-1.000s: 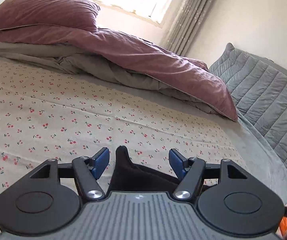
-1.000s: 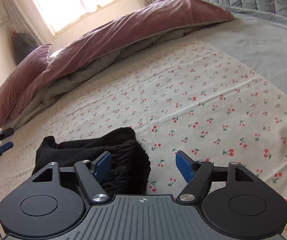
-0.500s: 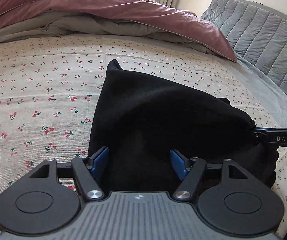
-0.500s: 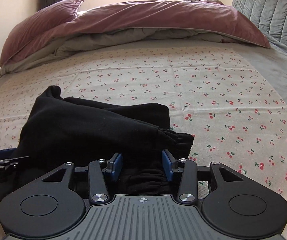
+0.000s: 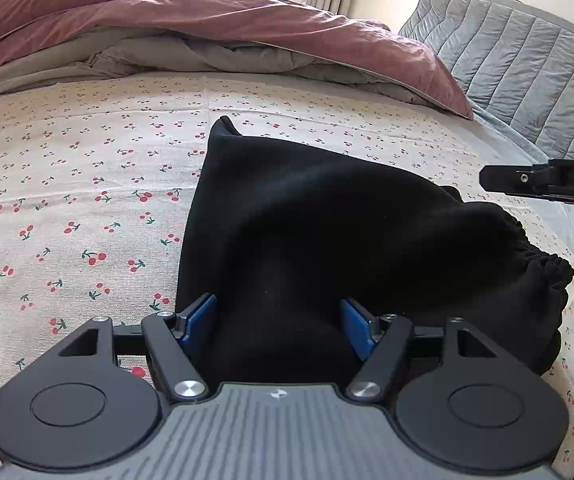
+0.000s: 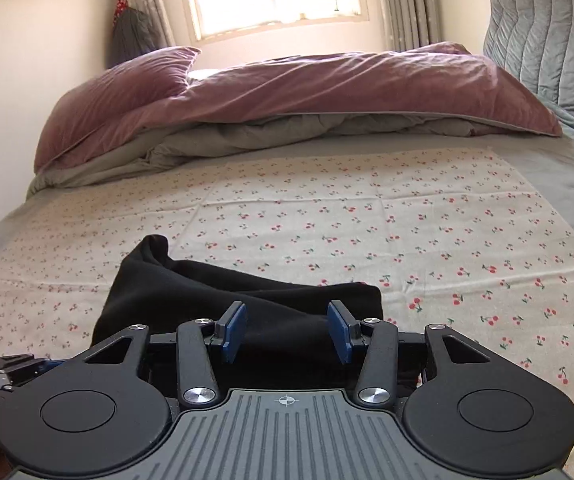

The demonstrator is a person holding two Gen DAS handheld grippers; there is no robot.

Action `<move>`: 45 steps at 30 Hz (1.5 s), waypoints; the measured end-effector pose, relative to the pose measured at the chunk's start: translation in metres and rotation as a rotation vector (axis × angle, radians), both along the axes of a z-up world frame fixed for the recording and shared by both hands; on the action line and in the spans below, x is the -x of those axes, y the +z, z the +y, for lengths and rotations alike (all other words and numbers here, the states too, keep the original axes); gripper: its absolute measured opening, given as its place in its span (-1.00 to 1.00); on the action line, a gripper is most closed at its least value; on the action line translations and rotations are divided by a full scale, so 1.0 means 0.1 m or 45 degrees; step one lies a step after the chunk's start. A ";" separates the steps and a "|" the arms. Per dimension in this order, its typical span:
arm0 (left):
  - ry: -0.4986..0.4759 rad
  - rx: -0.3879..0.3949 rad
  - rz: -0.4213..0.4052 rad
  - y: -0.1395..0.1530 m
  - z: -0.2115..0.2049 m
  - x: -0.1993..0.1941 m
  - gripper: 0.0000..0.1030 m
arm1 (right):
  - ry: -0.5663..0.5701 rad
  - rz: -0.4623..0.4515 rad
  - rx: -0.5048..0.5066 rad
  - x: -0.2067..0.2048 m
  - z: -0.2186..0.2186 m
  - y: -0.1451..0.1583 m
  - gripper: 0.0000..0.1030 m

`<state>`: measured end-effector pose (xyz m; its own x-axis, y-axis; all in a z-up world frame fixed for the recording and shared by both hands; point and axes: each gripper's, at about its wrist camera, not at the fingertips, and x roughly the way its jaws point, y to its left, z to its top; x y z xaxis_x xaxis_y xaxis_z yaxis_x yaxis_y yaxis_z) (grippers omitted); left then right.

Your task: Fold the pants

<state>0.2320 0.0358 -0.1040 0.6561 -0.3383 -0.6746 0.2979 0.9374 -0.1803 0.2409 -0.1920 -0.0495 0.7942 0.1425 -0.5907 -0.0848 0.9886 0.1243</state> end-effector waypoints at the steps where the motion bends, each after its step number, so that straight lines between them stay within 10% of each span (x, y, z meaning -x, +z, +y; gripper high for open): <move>1: -0.001 0.004 0.000 0.00 0.01 0.00 0.21 | 0.021 0.006 0.023 -0.05 0.07 -0.01 -0.14; 6: -0.013 0.006 0.006 0.00 0.03 0.00 0.21 | 0.004 0.296 0.061 -0.55 0.32 -0.46 -0.23; 11: -0.034 0.053 0.043 0.04 0.13 -0.06 0.25 | -0.021 0.275 0.116 -0.57 0.42 -0.55 -0.19; 16: 0.064 0.220 0.052 0.17 0.43 -0.21 0.36 | -0.071 0.178 -0.157 -0.37 0.05 -0.26 -0.17; 20: 0.101 0.212 0.129 0.07 0.39 -0.35 0.43 | -0.189 0.181 -0.054 -0.27 -0.15 -0.22 -0.12; 32: 0.049 0.254 0.178 -0.09 0.28 -0.47 0.65 | -0.262 0.308 -0.054 0.05 -0.55 -0.38 0.54; 45: 0.001 0.435 0.279 -0.13 0.31 -0.65 0.80 | -0.272 0.391 -0.739 0.25 -1.11 -0.77 0.90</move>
<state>0.2969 0.0669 -0.1174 0.5095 -0.5669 -0.6473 0.2172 0.8127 -0.5407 0.2154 -0.3034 -0.1269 0.6488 0.3624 -0.6692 0.2285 0.7460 0.6255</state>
